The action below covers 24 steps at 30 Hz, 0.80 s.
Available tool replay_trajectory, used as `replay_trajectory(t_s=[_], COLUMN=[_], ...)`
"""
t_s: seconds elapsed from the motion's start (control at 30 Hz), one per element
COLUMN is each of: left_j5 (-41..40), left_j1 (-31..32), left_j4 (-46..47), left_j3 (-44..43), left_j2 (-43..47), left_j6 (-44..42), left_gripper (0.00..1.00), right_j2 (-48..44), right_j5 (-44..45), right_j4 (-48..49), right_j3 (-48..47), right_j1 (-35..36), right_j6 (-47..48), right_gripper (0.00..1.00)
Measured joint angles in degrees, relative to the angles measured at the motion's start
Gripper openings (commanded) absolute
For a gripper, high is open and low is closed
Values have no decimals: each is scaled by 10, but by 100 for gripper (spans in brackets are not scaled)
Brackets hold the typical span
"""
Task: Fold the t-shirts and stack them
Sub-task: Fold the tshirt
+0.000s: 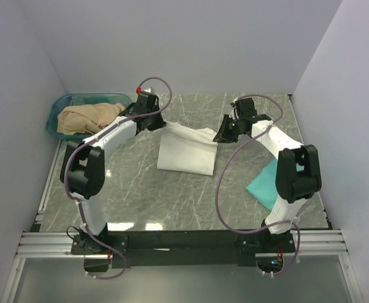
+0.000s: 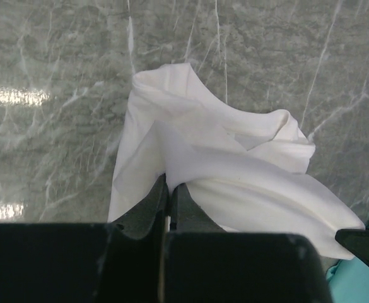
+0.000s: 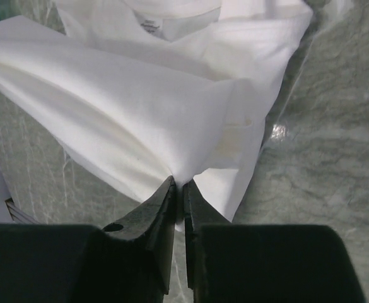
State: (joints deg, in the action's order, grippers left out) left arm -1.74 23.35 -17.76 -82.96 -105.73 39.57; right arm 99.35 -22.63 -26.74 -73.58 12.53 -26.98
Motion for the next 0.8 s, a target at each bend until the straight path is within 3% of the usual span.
replay_trajectory(t_s=[0.1, 0.17, 0.2, 0.23, 0.33, 0.4, 0.43, 0.6, 0.8], left_j5=[10, 16, 18, 19, 21, 24, 25, 36, 62], left_j1=[-6, -9, -10, -10, -13, -15, -16, -18, -14], left_j4=[0, 3, 2, 3, 3, 4, 4, 18, 39], left_j3=[-24, -39, -46, -54, -80, -93, -97, -90, 0], left_j2=[-35, -56, -66, -75, -94, -99, -99, -84, -9], left_j6=[-5, -11, -14, -17, -27, -30, -31, -33, -27], left_gripper=[4, 24, 32, 49, 77, 87, 99, 99, 100], right_j2=[34, 53, 61, 70, 81, 83, 83, 39, -47], right_j5=[-5, -5, -3, 1, 12, 26, 33, 51, 65], right_j4=[5, 5, 4, 4, -3, -7, -9, 5, 22], right_j3=[-18, -33, -42, -52, -78, -98, -108, -89, -8], right_j1=[-7, -11, -13, -16, -25, -28, -30, -30, 3], right_j6=[-2, -3, -2, -4, -4, -3, -1, 1, 5], right_gripper=[18, 27, 34, 55, 89, 96, 97, 99, 100])
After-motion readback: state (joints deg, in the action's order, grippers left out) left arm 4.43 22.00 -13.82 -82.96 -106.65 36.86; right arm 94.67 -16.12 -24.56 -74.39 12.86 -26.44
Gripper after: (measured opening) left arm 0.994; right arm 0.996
